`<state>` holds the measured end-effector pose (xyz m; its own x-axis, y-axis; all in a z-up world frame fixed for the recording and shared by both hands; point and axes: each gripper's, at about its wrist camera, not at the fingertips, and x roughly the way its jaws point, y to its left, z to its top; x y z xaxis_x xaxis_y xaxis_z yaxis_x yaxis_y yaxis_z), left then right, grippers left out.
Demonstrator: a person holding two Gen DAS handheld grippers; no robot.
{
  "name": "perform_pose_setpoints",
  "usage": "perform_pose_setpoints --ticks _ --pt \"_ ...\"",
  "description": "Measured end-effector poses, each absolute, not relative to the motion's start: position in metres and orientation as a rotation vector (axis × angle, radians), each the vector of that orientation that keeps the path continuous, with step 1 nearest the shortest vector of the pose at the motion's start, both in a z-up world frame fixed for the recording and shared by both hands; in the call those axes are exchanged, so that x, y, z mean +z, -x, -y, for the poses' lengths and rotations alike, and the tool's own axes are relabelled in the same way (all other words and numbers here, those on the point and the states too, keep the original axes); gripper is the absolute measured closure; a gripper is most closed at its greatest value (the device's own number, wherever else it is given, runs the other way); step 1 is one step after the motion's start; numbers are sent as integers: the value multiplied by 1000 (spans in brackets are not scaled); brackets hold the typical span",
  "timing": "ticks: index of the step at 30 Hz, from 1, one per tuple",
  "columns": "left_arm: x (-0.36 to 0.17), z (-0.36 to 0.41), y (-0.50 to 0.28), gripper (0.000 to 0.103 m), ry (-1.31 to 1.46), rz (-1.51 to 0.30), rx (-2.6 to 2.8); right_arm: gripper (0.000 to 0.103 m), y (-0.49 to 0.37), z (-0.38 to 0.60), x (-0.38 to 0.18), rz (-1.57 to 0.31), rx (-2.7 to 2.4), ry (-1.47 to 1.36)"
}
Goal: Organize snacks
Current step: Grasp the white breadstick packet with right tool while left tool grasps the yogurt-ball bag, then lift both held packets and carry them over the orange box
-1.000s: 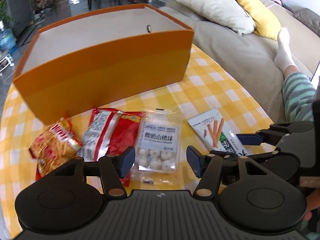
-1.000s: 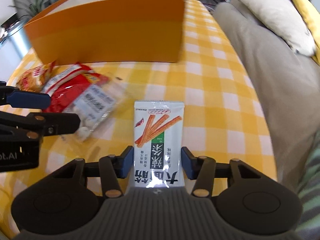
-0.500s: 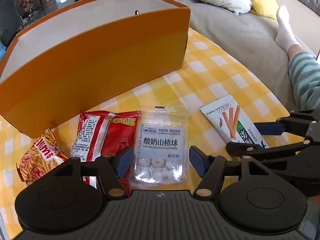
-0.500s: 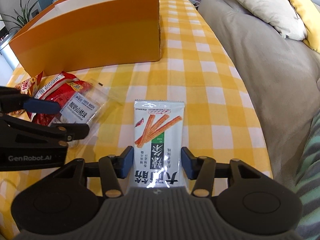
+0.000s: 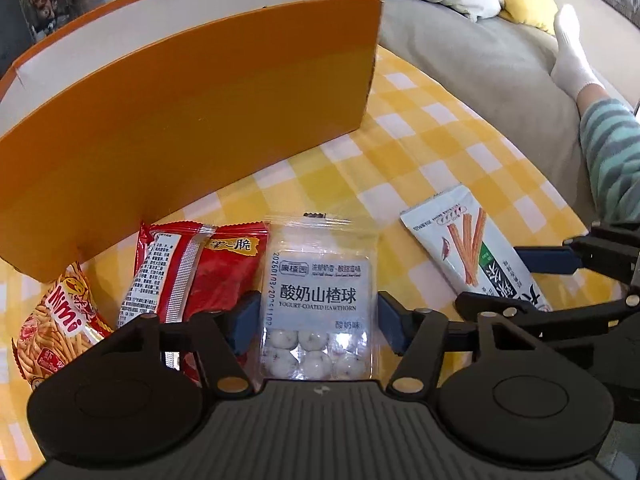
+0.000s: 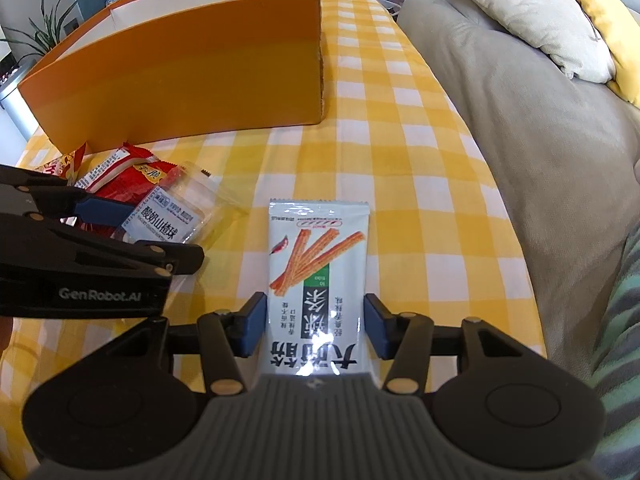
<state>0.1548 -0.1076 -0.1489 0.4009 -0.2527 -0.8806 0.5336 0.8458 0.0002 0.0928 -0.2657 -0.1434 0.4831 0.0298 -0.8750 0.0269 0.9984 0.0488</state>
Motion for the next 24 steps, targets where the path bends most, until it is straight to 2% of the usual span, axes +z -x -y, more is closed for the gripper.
perform_pose_setpoints --ticks 11,24 --pt "-147 109 -152 41 -271 -1065 -414 56 -93 262 -143 -1066 6 -21" --pt "-119 86 -128 41 -145 -1050 -355 57 -83 256 -128 -1019 33 -18"
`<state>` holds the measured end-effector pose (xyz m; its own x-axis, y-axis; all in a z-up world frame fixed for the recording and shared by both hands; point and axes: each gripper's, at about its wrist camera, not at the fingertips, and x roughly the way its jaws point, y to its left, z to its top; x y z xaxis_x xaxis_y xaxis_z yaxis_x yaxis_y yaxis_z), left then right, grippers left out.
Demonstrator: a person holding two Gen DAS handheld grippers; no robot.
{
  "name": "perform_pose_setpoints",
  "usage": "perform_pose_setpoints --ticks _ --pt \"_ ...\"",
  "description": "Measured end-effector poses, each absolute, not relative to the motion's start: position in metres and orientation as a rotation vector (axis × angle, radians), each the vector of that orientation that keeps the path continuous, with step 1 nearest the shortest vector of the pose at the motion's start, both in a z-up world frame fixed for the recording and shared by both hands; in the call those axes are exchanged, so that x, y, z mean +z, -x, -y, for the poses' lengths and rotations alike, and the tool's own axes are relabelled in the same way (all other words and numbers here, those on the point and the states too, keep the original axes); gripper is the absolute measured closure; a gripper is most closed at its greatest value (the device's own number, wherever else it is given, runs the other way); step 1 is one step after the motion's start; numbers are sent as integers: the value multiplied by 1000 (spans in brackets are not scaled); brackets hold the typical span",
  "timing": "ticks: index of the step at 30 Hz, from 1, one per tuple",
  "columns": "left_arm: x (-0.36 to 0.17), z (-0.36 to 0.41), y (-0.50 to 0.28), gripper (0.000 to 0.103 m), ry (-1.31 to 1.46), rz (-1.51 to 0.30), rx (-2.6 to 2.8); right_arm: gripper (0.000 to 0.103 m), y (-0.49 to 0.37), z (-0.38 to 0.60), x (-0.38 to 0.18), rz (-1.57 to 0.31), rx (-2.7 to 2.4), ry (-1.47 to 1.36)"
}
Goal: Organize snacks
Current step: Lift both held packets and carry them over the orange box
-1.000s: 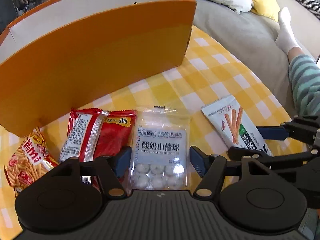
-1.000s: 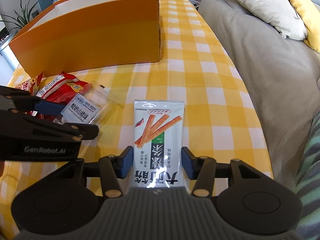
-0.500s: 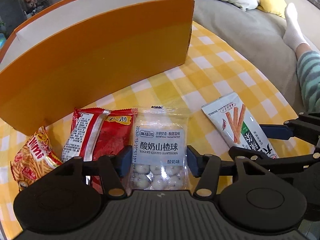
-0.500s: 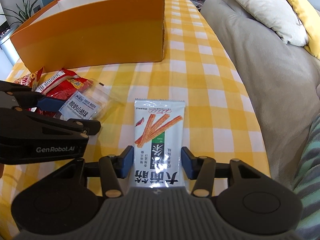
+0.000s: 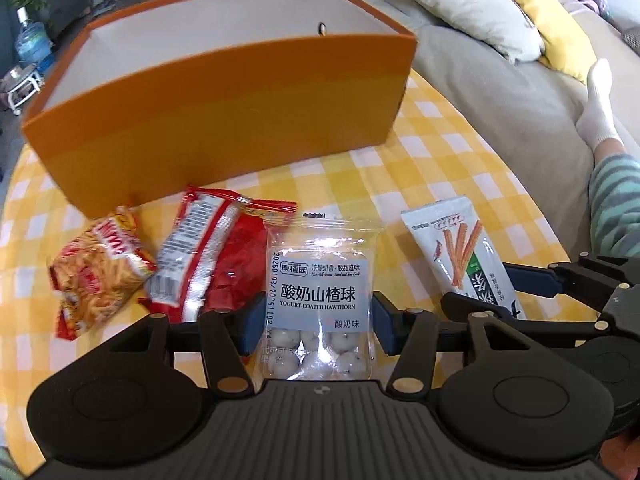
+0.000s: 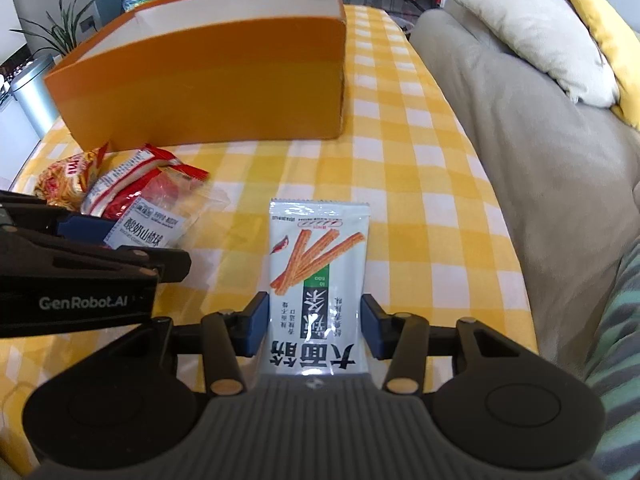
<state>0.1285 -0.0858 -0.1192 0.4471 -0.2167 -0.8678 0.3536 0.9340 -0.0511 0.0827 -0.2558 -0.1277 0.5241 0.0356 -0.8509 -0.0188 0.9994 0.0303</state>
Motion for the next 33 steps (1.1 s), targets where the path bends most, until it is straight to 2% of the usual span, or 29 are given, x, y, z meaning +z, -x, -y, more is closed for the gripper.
perform_pose_setpoints --ticks 19,33 --pt "-26 44 -116 41 -6 -831 -257 57 -68 248 -43 -851 79 -137" --pt "5 34 -145 41 15 -790 -223 57 -99 244 6 -771 129 -192"
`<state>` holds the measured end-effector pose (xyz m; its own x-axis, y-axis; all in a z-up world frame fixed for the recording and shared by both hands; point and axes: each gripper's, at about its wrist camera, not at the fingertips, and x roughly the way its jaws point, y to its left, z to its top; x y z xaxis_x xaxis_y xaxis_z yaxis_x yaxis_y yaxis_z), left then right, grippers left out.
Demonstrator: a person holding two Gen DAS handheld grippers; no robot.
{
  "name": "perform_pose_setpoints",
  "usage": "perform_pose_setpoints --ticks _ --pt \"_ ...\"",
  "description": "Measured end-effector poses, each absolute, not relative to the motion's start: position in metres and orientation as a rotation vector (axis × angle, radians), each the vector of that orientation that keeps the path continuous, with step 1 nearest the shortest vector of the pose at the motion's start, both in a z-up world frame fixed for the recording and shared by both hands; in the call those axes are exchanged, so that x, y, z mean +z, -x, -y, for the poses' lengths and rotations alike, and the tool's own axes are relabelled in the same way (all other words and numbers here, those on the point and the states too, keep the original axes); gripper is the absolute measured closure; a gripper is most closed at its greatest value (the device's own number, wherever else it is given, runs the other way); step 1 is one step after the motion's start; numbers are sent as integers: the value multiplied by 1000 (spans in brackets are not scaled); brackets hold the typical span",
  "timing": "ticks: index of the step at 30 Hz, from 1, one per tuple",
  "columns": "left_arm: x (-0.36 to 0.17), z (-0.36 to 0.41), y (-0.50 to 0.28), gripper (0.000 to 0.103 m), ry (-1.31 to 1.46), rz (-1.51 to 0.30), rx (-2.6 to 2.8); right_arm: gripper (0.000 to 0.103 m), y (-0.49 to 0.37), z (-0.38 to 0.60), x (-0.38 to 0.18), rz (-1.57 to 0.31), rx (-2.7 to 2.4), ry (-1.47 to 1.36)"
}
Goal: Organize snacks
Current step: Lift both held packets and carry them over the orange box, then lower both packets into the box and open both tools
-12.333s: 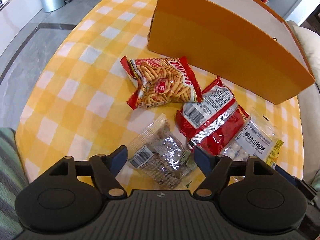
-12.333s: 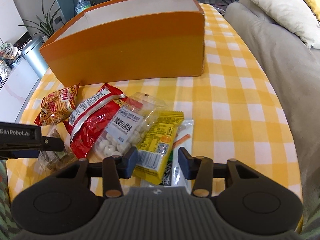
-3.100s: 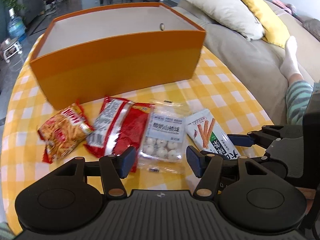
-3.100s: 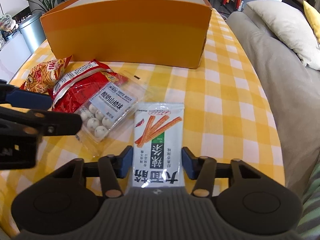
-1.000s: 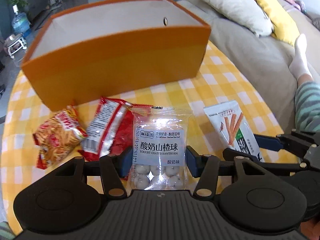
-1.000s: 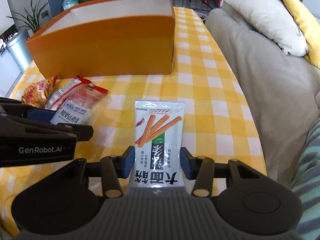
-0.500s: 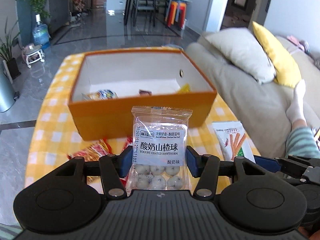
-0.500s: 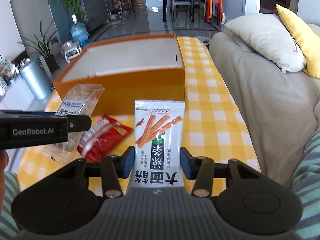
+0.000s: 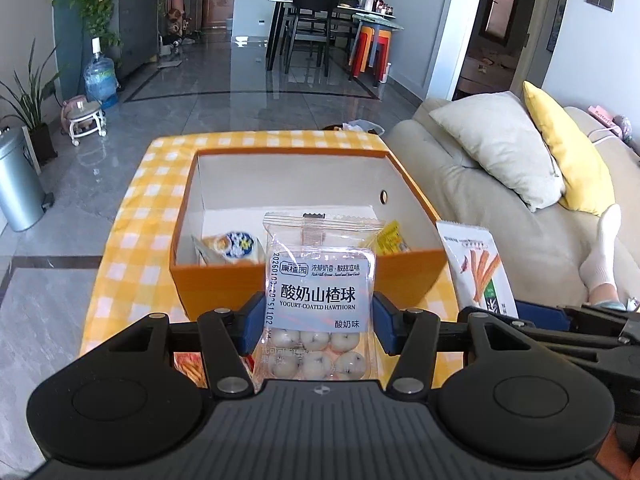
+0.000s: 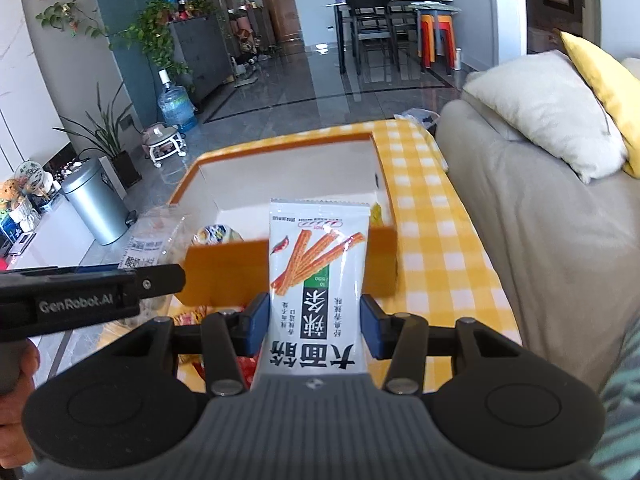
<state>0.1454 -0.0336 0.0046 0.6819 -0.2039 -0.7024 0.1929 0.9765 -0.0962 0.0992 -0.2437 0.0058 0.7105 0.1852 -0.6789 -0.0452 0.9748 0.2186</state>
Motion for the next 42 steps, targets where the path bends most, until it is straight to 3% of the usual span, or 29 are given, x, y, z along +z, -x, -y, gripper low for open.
perform_pose_setpoints --ticks 19,31,42 --pt "24 40 -242 41 -92 -788 -274 57 -231 231 30 -761 199 -32" --pt "-22 41 -305 41 -132 -885 -276 57 -312 232 -13 -927 218 -139" --pt "-74 33 -346 40 -167 -1036 -215 57 -346 206 -66 -1033 232 69"
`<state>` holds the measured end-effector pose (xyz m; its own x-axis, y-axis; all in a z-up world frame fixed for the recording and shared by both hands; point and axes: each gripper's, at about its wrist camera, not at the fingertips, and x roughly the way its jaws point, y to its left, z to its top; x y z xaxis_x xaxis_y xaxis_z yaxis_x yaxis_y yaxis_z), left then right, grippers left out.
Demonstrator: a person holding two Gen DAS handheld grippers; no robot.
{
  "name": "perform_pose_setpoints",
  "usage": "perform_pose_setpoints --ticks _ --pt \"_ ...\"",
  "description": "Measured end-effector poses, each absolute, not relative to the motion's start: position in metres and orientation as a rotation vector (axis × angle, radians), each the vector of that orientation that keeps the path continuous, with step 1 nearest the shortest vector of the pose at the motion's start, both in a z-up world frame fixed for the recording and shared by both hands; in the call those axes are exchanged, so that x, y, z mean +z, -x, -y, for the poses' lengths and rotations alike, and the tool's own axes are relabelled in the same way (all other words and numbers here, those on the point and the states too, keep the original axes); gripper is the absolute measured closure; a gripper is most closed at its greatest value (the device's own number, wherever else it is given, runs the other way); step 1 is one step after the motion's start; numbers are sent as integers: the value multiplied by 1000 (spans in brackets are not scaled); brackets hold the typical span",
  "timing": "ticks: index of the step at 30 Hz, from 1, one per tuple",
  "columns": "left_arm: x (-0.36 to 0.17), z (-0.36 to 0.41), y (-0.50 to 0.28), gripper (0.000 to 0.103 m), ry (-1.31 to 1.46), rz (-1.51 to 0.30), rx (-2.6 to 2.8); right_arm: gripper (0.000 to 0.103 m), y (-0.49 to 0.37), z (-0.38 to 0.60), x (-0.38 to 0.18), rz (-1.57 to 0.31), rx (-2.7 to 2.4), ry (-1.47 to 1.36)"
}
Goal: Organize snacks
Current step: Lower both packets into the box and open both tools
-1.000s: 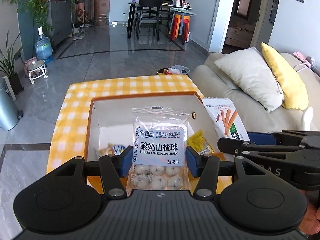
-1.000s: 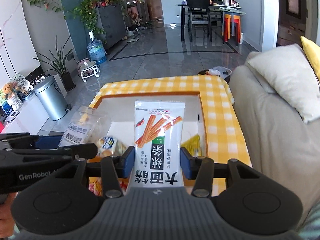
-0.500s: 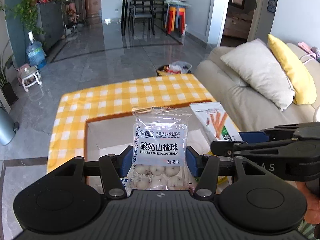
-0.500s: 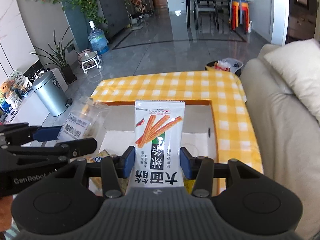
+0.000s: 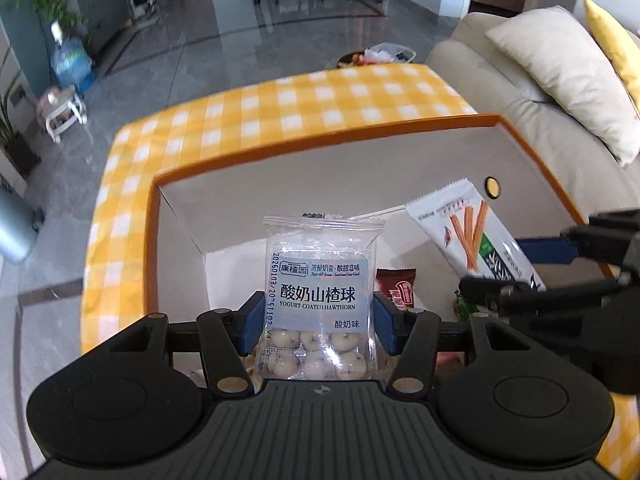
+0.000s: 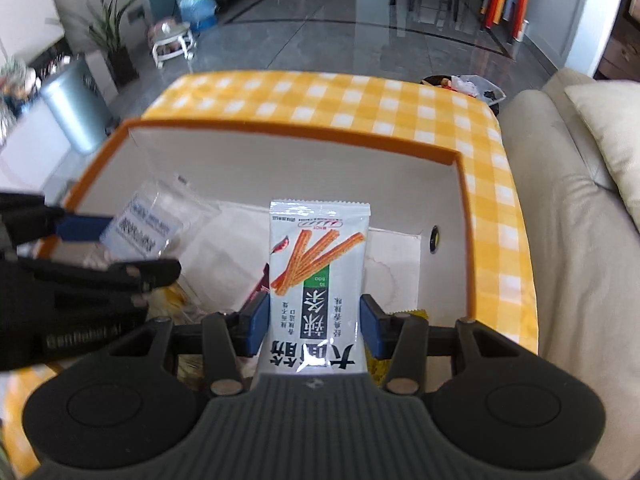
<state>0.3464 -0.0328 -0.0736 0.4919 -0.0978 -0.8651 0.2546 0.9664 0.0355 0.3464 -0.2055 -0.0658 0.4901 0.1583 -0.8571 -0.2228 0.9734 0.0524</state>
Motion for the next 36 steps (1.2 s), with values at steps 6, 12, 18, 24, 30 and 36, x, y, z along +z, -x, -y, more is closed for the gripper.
perform_pose_setpoints --ticks 6,12,18,24,30,36 --pt "-87 31 -360 37 -142 -1073 -197 57 -356 203 -86 -1079 235 110" --pt "-93 37 -364 35 -182 -1078 -196 57 -360 198 -97 -1105 233 141" --pt "-93 35 -361 30 -181 -1072 -196 56 -358 196 -100 -1105 233 161" --pt "-83 44 -352 31 -239 -1025 -212 57 -353 196 -95 -1095 233 179" --pt "-64 42 -338 30 -238 -986 -211 47 -345 199 -78 -1068 231 170" --pt "-44 36 -316 30 -233 -940 -180 33 -326 203 -55 -1012 239 121"
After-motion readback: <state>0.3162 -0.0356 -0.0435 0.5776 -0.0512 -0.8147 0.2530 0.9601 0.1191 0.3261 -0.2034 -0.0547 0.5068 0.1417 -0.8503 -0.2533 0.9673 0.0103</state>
